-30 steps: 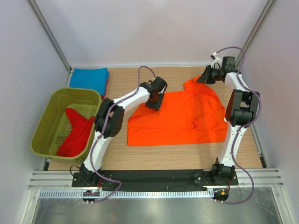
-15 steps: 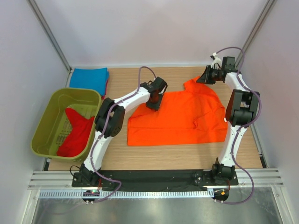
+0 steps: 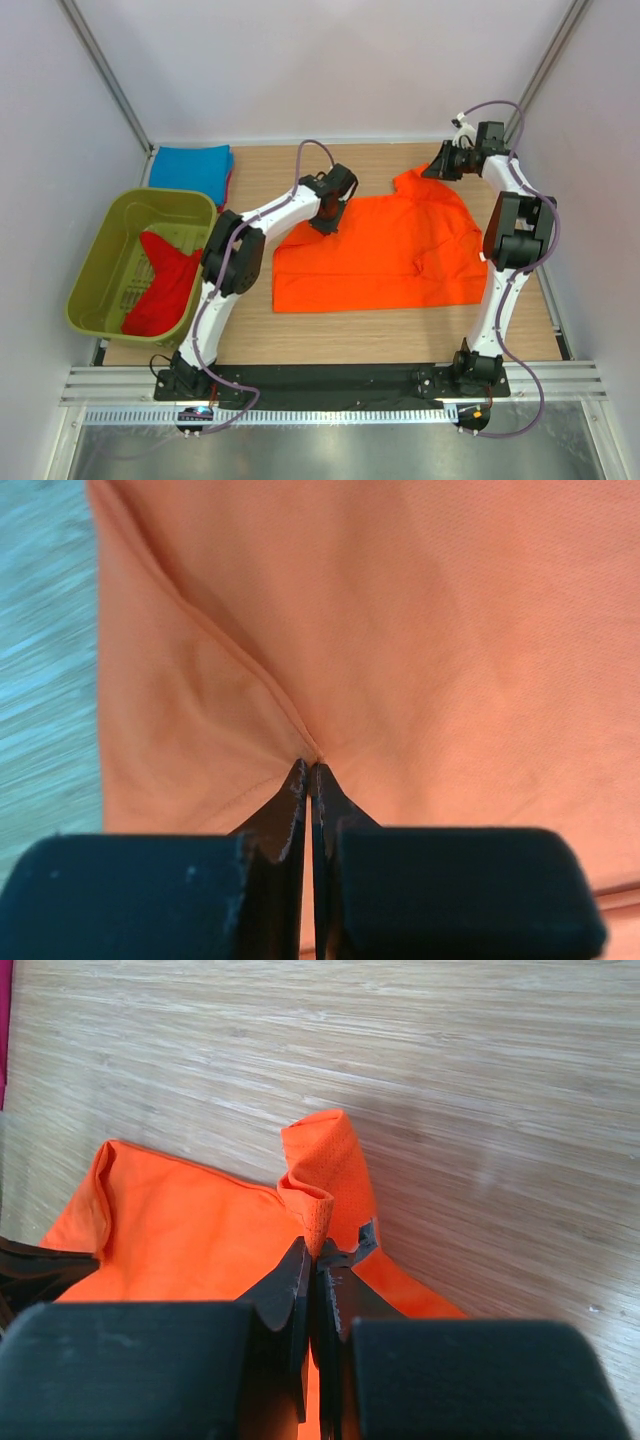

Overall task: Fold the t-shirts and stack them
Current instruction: Fold the tshirt

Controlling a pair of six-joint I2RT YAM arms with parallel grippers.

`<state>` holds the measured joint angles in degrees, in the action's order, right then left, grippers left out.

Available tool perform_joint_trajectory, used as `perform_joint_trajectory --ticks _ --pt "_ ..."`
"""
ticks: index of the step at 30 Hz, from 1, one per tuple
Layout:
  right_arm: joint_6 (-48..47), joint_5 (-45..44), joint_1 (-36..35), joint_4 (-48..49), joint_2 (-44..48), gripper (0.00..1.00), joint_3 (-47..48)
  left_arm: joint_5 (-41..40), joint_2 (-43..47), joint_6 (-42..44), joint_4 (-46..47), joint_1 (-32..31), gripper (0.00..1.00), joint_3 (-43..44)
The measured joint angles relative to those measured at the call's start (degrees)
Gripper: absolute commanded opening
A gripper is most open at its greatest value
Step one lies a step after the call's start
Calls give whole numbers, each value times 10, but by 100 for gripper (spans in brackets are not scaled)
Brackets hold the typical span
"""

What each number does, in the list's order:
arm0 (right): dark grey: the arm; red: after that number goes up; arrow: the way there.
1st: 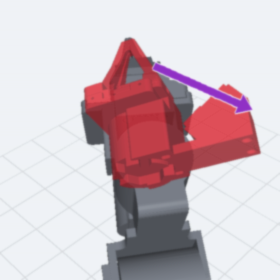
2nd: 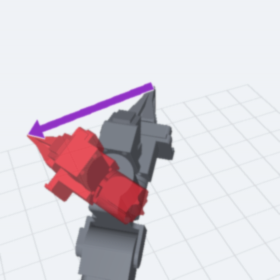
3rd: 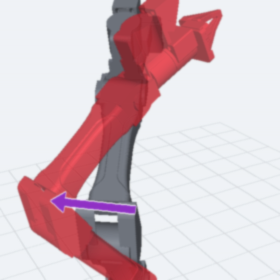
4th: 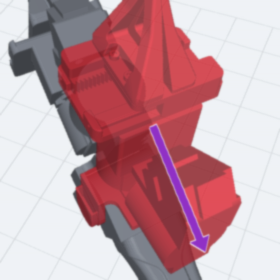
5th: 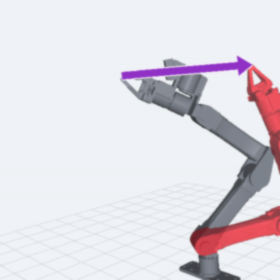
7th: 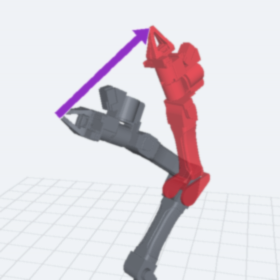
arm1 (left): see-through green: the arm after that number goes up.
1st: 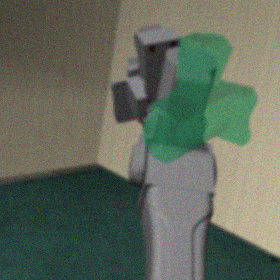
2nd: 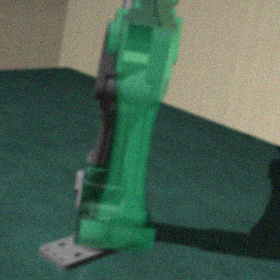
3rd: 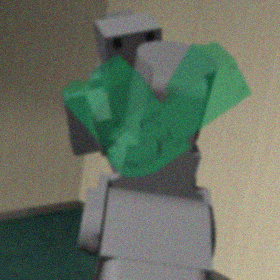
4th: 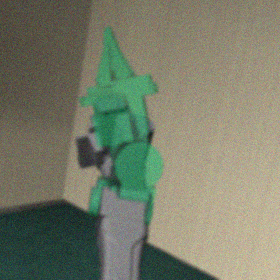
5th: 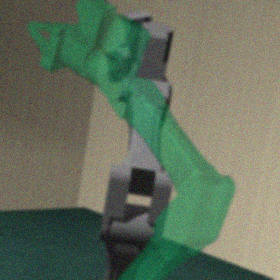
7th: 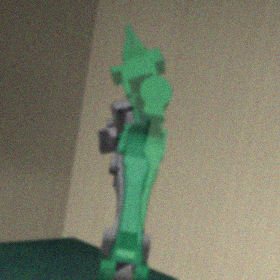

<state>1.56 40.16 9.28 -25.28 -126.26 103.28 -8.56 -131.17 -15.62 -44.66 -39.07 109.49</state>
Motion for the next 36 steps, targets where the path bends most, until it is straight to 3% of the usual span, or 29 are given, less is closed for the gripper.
perform_joint_trajectory --ticks 11,17,22,36 --pt "-2 -2 21 79 48 1 -92 -41 89 16 -26 25 0 -22" --pt "-4 -6 28 169 115 1 -189 -58 133 23 -33 43 0 -60" --pt "-33 -22 30 184 153 1 -212 -66 165 31 -42 56 0 -101" --pt "1 -165 81 241 320 1 -410 -97 257 41 -42 67 0 -223"
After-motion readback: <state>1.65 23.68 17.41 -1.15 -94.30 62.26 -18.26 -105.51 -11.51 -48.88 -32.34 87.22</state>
